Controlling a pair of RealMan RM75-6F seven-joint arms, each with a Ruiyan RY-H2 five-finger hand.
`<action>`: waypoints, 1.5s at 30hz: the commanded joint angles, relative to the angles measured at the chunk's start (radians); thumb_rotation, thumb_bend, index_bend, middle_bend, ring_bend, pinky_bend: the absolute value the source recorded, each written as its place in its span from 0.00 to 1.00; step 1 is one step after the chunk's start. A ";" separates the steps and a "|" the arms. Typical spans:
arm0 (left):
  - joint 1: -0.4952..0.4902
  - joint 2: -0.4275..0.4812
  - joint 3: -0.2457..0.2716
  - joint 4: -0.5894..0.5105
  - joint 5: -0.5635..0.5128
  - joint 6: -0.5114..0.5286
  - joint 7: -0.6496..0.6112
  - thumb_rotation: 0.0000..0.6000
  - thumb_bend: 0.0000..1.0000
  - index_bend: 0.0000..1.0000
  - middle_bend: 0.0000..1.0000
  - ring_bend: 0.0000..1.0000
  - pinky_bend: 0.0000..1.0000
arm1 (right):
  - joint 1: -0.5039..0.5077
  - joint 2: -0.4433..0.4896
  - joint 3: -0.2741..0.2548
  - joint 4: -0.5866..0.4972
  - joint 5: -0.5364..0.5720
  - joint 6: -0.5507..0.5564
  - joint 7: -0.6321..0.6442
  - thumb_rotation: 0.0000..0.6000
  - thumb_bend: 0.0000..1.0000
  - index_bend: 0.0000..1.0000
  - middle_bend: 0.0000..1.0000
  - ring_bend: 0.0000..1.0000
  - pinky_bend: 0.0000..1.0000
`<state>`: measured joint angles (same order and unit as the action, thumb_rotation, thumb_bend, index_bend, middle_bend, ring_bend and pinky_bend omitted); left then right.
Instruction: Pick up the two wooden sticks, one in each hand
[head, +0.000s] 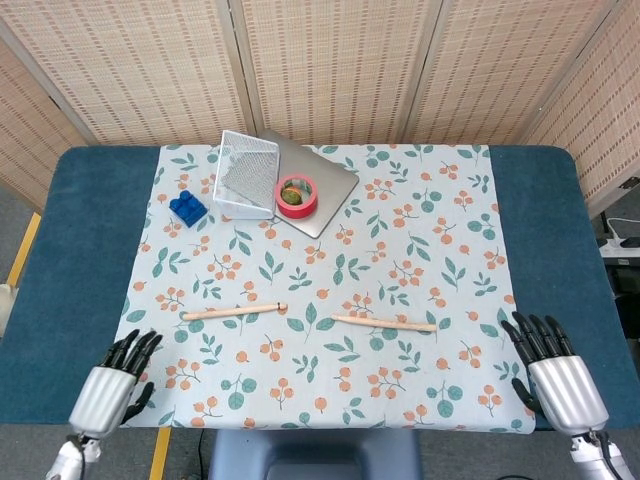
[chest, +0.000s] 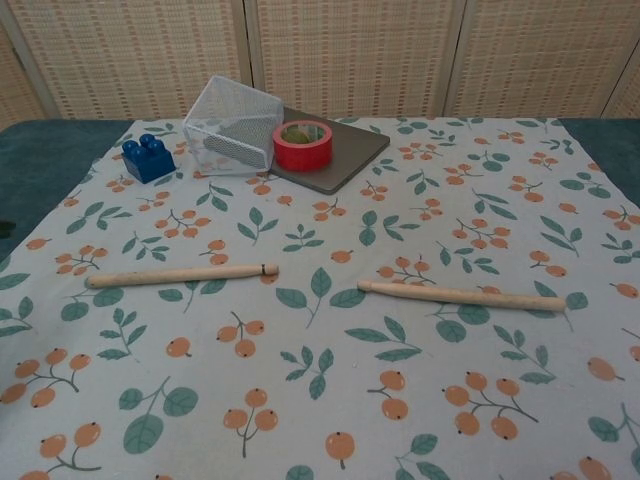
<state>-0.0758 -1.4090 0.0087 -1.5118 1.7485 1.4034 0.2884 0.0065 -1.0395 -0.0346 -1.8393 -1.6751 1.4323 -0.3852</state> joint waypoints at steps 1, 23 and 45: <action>-0.077 -0.111 -0.066 0.067 -0.044 -0.069 0.098 1.00 0.45 0.05 0.16 0.08 0.19 | 0.033 -0.028 0.028 -0.021 0.038 -0.042 -0.058 1.00 0.26 0.00 0.00 0.00 0.00; -0.277 -0.359 -0.149 0.406 -0.185 -0.230 0.243 1.00 0.45 0.28 0.30 0.17 0.19 | 0.145 -0.115 0.077 0.003 0.206 -0.192 -0.211 1.00 0.26 0.00 0.00 0.00 0.00; -0.354 -0.456 -0.114 0.619 -0.221 -0.219 0.280 1.00 0.45 0.45 0.53 0.30 0.18 | 0.166 -0.101 0.059 -0.014 0.254 -0.168 -0.248 1.00 0.26 0.00 0.00 0.00 0.00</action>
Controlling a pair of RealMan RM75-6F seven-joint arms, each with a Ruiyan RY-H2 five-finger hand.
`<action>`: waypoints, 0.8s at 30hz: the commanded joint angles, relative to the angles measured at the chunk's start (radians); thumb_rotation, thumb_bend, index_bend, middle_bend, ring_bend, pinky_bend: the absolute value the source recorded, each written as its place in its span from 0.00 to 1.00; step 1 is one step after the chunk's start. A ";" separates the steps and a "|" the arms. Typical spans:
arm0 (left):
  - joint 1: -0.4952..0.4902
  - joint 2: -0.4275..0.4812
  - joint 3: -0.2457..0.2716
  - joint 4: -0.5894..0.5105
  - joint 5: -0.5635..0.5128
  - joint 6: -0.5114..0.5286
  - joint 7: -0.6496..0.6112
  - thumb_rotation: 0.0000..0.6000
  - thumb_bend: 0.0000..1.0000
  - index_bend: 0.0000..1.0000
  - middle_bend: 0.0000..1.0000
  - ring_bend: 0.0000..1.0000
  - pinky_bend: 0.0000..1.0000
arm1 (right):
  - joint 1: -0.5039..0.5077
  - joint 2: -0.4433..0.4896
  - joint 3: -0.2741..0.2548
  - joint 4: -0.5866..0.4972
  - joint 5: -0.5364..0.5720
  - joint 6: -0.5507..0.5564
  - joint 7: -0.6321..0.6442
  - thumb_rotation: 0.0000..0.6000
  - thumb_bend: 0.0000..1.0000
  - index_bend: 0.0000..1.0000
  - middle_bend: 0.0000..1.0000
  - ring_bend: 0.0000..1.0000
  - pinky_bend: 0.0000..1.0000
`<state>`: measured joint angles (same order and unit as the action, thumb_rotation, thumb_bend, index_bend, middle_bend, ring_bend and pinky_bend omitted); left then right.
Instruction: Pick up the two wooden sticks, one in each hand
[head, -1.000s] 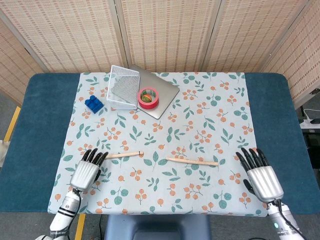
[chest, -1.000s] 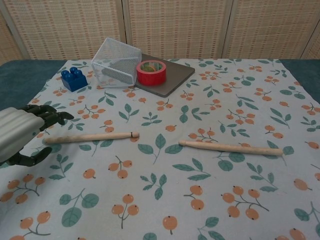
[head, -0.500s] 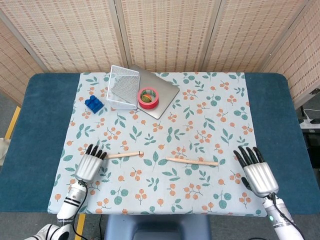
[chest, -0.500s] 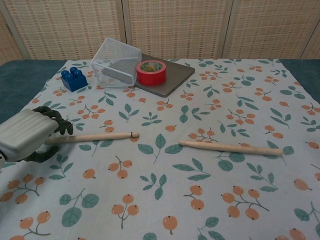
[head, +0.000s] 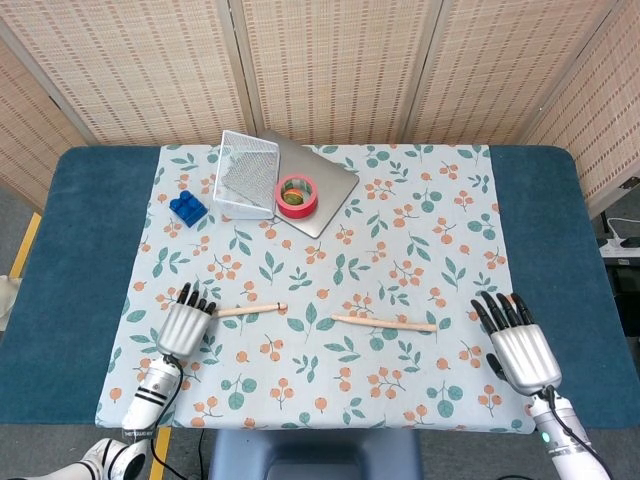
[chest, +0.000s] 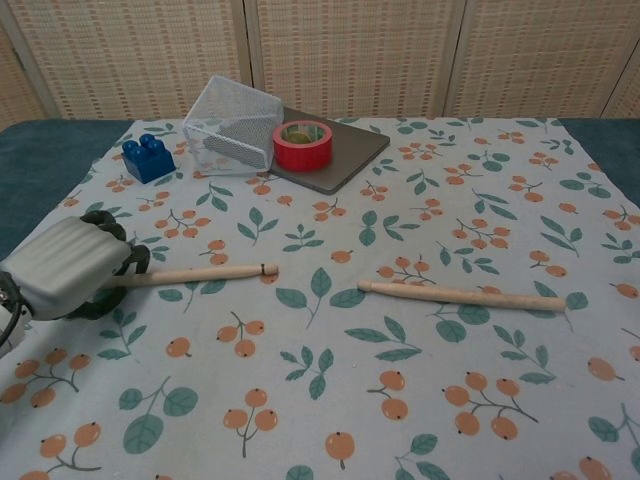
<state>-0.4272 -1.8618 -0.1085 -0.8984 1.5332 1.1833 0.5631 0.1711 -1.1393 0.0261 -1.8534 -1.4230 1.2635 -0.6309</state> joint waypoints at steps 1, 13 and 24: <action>-0.003 -0.005 0.004 0.008 -0.010 0.001 0.005 1.00 0.45 0.46 0.55 0.31 0.18 | 0.002 -0.002 -0.002 0.000 0.004 0.002 -0.004 1.00 0.26 0.00 0.00 0.00 0.00; -0.010 -0.020 0.025 0.054 0.017 0.092 -0.039 1.00 0.56 0.76 0.85 0.48 0.18 | 0.038 -0.025 0.007 0.000 0.051 -0.025 -0.047 1.00 0.26 0.00 0.00 0.00 0.00; 0.037 0.064 0.095 0.029 0.142 0.329 -0.202 1.00 0.60 0.85 0.93 0.55 0.18 | 0.109 -0.140 0.028 0.015 0.137 -0.066 -0.183 1.00 0.26 0.07 0.02 0.00 0.00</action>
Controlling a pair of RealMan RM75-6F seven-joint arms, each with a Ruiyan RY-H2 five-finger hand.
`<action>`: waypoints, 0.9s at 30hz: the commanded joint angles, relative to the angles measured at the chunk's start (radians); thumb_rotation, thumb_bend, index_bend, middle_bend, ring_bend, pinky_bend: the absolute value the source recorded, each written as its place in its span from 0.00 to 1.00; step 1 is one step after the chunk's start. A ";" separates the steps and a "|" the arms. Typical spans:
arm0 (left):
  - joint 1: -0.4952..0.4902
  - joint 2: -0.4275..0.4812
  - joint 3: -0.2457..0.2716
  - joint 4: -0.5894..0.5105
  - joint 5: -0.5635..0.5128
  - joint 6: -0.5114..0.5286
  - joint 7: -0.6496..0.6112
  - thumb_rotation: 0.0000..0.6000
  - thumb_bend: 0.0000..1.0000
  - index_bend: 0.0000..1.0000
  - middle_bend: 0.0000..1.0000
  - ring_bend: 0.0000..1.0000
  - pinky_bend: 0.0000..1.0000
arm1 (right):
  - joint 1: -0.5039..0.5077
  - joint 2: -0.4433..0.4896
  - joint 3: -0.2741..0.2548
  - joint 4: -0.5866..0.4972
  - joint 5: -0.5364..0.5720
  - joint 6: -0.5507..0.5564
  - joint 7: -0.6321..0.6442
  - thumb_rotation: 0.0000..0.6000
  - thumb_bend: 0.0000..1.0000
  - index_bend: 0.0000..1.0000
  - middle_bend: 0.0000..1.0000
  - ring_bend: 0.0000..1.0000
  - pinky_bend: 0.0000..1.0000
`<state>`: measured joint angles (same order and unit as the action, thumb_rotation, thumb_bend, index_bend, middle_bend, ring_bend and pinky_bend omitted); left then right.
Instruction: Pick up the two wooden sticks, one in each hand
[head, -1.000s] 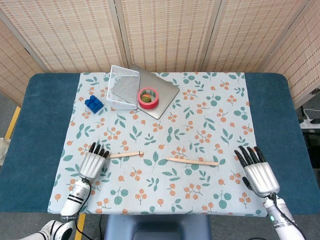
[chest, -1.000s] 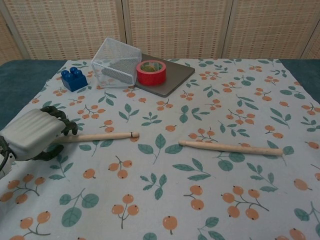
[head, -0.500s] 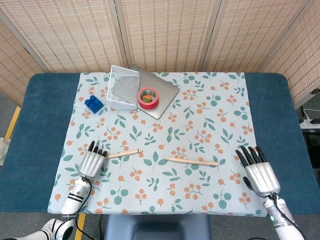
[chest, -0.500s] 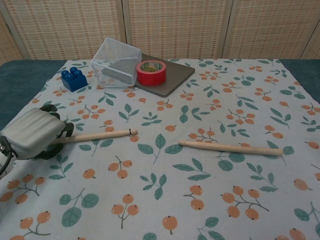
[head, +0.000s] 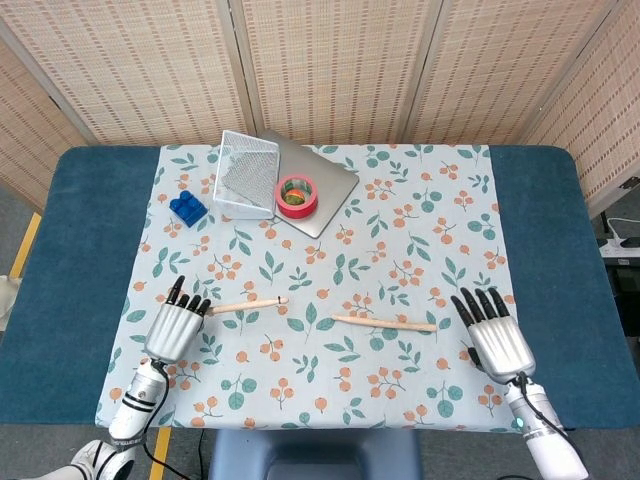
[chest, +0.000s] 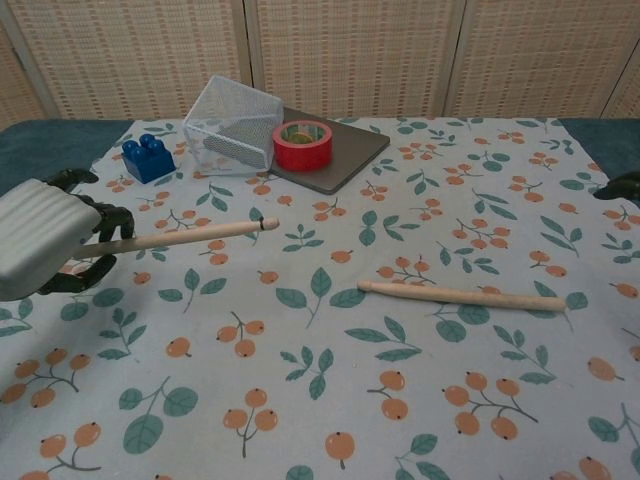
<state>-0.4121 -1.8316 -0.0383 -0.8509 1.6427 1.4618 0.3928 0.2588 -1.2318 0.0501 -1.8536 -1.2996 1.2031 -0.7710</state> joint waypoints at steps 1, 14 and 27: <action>0.030 0.047 0.031 -0.029 0.039 0.064 -0.036 1.00 0.60 0.85 0.93 0.55 0.18 | 0.029 -0.077 0.008 0.030 0.018 -0.002 -0.058 1.00 0.26 0.10 0.05 0.00 0.00; 0.072 0.118 0.050 -0.087 0.053 0.121 -0.060 1.00 0.60 0.85 0.93 0.55 0.18 | 0.117 -0.328 0.034 0.216 0.126 -0.024 -0.185 1.00 0.26 0.33 0.27 0.00 0.00; 0.074 0.120 0.044 -0.064 0.053 0.121 -0.083 1.00 0.59 0.85 0.93 0.55 0.18 | 0.174 -0.432 0.056 0.342 0.181 -0.035 -0.200 1.00 0.27 0.42 0.34 0.09 0.00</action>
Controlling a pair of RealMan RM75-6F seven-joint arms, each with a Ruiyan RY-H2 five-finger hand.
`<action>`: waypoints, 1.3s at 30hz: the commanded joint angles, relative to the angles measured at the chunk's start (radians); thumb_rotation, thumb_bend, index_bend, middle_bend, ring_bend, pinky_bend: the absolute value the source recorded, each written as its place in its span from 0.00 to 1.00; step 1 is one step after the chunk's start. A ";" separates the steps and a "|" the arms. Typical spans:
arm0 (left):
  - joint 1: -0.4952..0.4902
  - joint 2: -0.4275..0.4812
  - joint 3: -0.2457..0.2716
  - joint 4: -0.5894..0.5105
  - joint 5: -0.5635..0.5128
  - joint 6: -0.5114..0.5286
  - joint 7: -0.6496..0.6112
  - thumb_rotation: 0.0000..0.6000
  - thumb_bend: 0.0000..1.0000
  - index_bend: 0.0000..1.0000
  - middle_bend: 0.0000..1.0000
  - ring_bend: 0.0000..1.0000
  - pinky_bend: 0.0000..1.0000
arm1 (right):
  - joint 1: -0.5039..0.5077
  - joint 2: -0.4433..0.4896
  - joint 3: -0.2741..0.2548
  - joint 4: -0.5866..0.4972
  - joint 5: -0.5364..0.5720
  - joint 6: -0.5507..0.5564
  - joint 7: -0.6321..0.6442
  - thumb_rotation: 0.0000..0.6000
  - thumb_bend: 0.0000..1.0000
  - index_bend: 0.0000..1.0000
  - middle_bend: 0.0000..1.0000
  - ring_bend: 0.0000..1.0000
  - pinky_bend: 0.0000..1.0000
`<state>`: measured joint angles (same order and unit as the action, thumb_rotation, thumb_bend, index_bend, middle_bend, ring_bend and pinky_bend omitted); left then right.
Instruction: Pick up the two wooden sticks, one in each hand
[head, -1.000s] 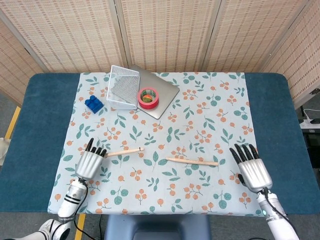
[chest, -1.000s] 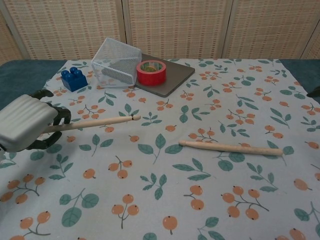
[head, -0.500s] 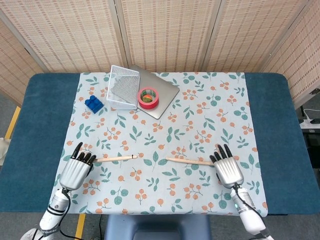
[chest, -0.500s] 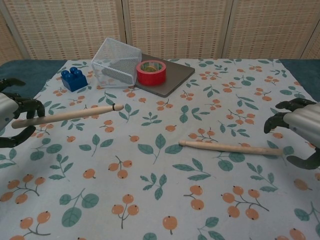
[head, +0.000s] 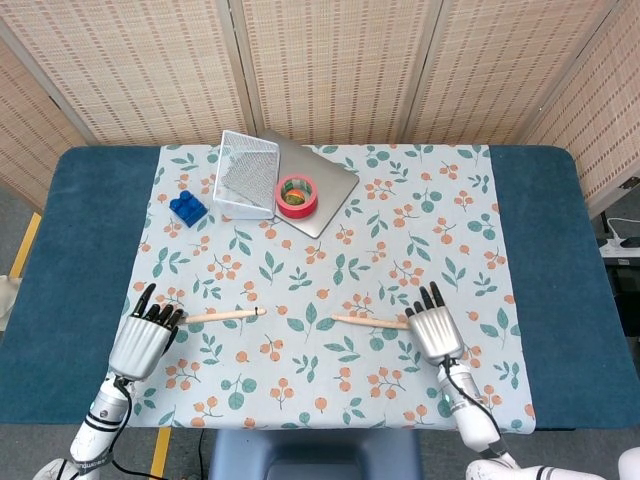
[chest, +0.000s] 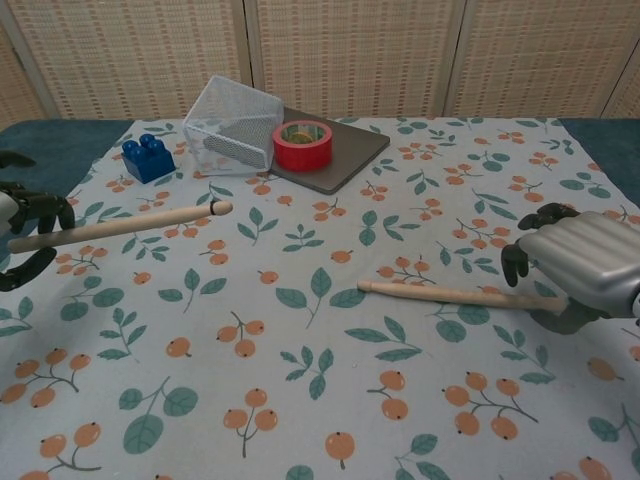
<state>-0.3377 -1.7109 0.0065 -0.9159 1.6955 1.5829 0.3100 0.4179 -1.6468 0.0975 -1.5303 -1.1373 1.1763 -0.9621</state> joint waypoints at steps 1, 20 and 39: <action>0.000 0.000 -0.001 0.003 0.000 0.001 -0.002 1.00 0.59 0.85 0.93 0.55 0.18 | 0.019 -0.022 0.010 0.025 0.023 -0.009 -0.009 1.00 0.27 0.42 0.34 0.09 0.00; -0.003 0.004 -0.002 0.013 -0.005 -0.024 -0.002 1.00 0.59 0.85 0.93 0.55 0.18 | 0.055 -0.058 -0.012 0.049 0.086 0.001 -0.052 1.00 0.26 0.55 0.43 0.23 0.00; -0.001 0.010 -0.010 0.010 -0.013 -0.025 0.000 1.00 0.59 0.86 0.93 0.56 0.18 | 0.068 -0.047 -0.042 0.030 0.118 0.011 -0.056 1.00 0.36 0.95 0.78 0.57 0.06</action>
<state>-0.3391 -1.7016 -0.0031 -0.9057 1.6827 1.5582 0.3106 0.4856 -1.6942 0.0571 -1.5009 -1.0178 1.1863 -1.0195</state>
